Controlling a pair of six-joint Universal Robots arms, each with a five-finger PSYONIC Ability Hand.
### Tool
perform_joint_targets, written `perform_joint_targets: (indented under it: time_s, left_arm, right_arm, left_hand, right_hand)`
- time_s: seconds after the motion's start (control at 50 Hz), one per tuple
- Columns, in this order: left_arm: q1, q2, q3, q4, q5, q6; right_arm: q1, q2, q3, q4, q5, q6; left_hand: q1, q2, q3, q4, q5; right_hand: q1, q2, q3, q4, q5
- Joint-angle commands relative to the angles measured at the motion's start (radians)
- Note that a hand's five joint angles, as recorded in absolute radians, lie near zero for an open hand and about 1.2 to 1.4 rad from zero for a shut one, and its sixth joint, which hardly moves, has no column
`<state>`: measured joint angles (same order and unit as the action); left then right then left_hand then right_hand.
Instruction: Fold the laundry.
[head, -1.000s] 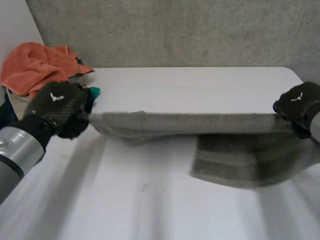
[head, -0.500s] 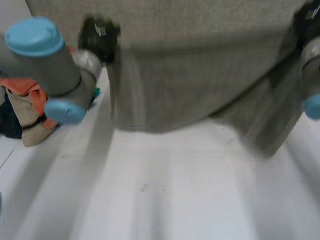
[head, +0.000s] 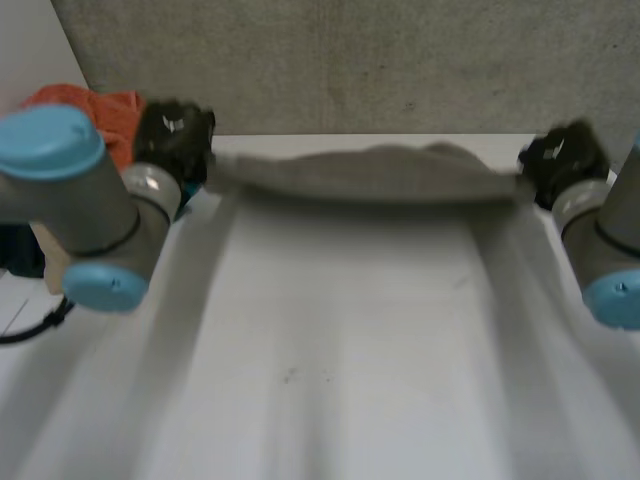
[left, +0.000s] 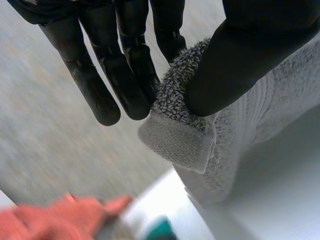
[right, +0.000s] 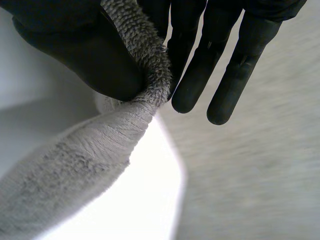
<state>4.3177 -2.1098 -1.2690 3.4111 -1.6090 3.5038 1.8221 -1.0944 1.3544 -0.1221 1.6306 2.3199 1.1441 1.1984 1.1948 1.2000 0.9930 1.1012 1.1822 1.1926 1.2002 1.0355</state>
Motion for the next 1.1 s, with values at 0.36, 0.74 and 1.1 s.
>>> perform_joint_targets:
  time_s: [0.36,0.74,1.1]
  left_arm:
    - [0.046,0.114,-0.303,0.051,0.060,0.000]
    - [0.048,0.359,-0.535,-0.077,0.058,0.035]
    - [0.059,0.518,-0.696,-0.234,0.057,0.224]
  right_arm:
    - [-0.230,0.096,0.100,0.197,-0.163,0.447]
    - [-0.280,-0.067,0.238,0.292,-0.170,0.153]
    - [-0.342,-0.203,0.403,0.262,-0.178,-0.018]
  left_hand:
    - [0.252,0.198,0.201,0.196,0.229]
    - [0.252,0.198,0.201,0.196,0.229]
    - [0.252,0.198,0.201,0.196,0.229]
  right_hand:
    - [-0.309,-0.390,-0.400,-0.408,-0.418]
    - [0.295,0.214,0.204,0.196,0.186]
    - [-0.256,-0.337,-0.347,-0.355,-0.365]
